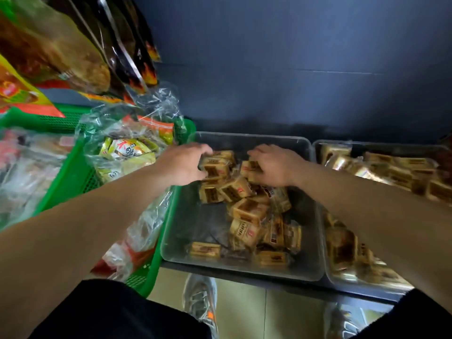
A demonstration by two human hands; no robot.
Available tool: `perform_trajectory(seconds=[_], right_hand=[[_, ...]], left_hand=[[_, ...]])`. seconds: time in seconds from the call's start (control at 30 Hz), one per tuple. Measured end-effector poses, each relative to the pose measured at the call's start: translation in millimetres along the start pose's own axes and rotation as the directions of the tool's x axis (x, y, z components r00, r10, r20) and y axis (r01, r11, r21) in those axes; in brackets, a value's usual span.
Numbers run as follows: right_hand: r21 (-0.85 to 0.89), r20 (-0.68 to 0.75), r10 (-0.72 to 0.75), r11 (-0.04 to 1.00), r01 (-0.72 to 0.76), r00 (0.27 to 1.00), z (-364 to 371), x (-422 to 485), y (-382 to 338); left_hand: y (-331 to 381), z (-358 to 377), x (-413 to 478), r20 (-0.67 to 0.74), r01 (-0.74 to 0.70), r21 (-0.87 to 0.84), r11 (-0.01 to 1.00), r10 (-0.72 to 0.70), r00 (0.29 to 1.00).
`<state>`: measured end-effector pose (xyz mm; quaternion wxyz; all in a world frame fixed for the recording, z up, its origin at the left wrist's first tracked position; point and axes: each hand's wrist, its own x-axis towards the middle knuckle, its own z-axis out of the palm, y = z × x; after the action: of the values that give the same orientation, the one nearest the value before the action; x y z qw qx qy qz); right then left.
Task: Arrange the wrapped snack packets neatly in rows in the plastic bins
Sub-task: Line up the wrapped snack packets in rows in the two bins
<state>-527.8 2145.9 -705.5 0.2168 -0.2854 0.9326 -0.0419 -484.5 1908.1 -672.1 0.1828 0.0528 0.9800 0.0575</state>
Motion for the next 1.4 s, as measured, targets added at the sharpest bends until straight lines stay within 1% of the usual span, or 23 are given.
perform_trajectory(seconds=[0.07, 0.17, 0.27, 0.3, 0.37, 0.4, 0.47, 0.5, 0.57, 0.6, 0.67, 0.73, 0.8, 0.87, 0.93, 0.97, 1.0, 1.07, 1.13, 1.2, 1.27, 1.33, 1.4], right_hand=[[0.006, 0.086, -0.005, 1.0, 0.004, 0.996, 6, 16, -1], [-0.034, 0.149, -0.009, 0.999, 0.014, 0.989, 12, 23, 5], [-0.029, 0.238, -0.021, 0.999, 0.029, 0.971, 16, 16, 11], [-0.022, 0.257, -0.019, 0.999, 0.025, 0.966, 18, 13, 10], [-0.014, 0.231, -0.018, 1.0, 0.022, 0.973, 19, 9, 6], [-0.023, 0.162, -0.027, 0.999, 0.031, 0.986, 18, 9, 3], [0.017, 0.028, -0.059, 0.998, 0.058, 0.998, 17, 13, -6], [0.081, 0.02, -0.086, 0.993, 0.084, 0.996, 17, 15, -12], [0.232, 0.12, -0.152, 0.965, 0.121, 0.981, 19, 18, -29], [0.26, 0.178, -0.174, 0.957, 0.124, 0.969, 22, 17, -36], [0.204, 0.226, -0.196, 0.967, 0.151, 0.954, 31, 9, -45], [0.087, 0.191, -0.225, 0.973, 0.212, 0.956, 34, -5, -48], [0.049, 0.171, -0.273, 0.962, 0.269, 0.947, 33, -16, -46], [0.09, 0.224, -0.285, 0.958, 0.272, 0.932, 29, -23, -43], [0.222, 0.255, -0.258, 0.954, 0.203, 0.932, 24, -25, -38], [0.261, 0.215, -0.241, 0.948, 0.183, 0.946, 21, -22, -35], [0.249, 0.132, -0.219, 0.951, 0.182, 0.967, 19, -16, -32], [0.185, -0.008, -0.174, 0.968, 0.172, 0.985, 18, 4, -27], [0.22, -0.064, -0.137, 0.964, 0.148, 0.989, 18, 28, -30], [0.295, -0.021, -0.085, 0.952, 0.087, 0.996, 21, 48, -40], [0.282, 0.069, -0.022, 0.959, 0.001, 0.997, 29, 63, -50], [0.155, 0.118, 0.035, 0.987, -0.053, 0.992, 38, 68, -59], [0.079, 0.121, 0.064, 0.994, -0.074, 0.991, 43, 67, -66]], left_hand=[[-6, 9, 20, 0.021, -0.015, 0.065, 0.998, 0.014, 1.0], [-11, 24, 38, 0.085, -0.054, 0.101, 0.993, 0.045, 0.995], [-10, 28, 36, 0.116, -0.112, 0.122, 0.986, 0.098, 0.988], [-10, 27, 33, 0.154, -0.124, 0.137, 0.983, 0.102, 0.983], [-10, 28, 24, 0.224, -0.161, 0.202, 0.966, 0.115, 0.968], [-10, 29, 20, 0.248, -0.179, 0.231, 0.956, 0.12, 0.961], [-11, 29, 12, 0.293, -0.19, 0.218, 0.957, 0.121, 0.948], [-13, 27, 8, 0.302, -0.189, 0.185, 0.964, 0.127, 0.945], [-18, 21, 3, 0.298, -0.202, 0.122, 0.972, 0.158, 0.941], [-20, 18, 1, 0.3, -0.218, 0.109, 0.97, 0.177, 0.937], [-20, 12, -4, 0.327, -0.21, 0.079, 0.974, 0.174, 0.929], [-16, 6, -7, 0.365, -0.164, 0.03, 0.986, 0.142, 0.92], [-11, 0, -7, 0.397, -0.153, 0.022, 0.988, 0.132, 0.908], [-11, -2, -8, 0.452, -0.169, 0.02, 0.985, 0.142, 0.881], [-13, -2, -12, 0.491, -0.159, -0.013, 0.987, 0.145, 0.859], [-14, -1, -15, 0.503, -0.139, -0.032, 0.99, 0.135, 0.853], [-16, 1, -17, 0.502, -0.126, -0.045, 0.991, 0.131, 0.855], [-14, 3, -24, 0.435, -0.116, -0.075, 0.99, 0.137, 0.89], [-17, 3, -27, 0.29, -0.107, -0.132, 0.985, 0.142, 0.946], [-24, -3, -28, 0.111, -0.081, -0.173, 0.982, 0.101, 0.989], [-37, -4, -23, -0.022, -0.059, -0.171, 0.984, 0.056, 0.998], [-47, -1, -21, -0.086, -0.028, -0.178, 0.984, 0.013, 0.996], [-51, 4, -20, -0.103, 0.001, -0.204, 0.979, -0.022, 0.994]])
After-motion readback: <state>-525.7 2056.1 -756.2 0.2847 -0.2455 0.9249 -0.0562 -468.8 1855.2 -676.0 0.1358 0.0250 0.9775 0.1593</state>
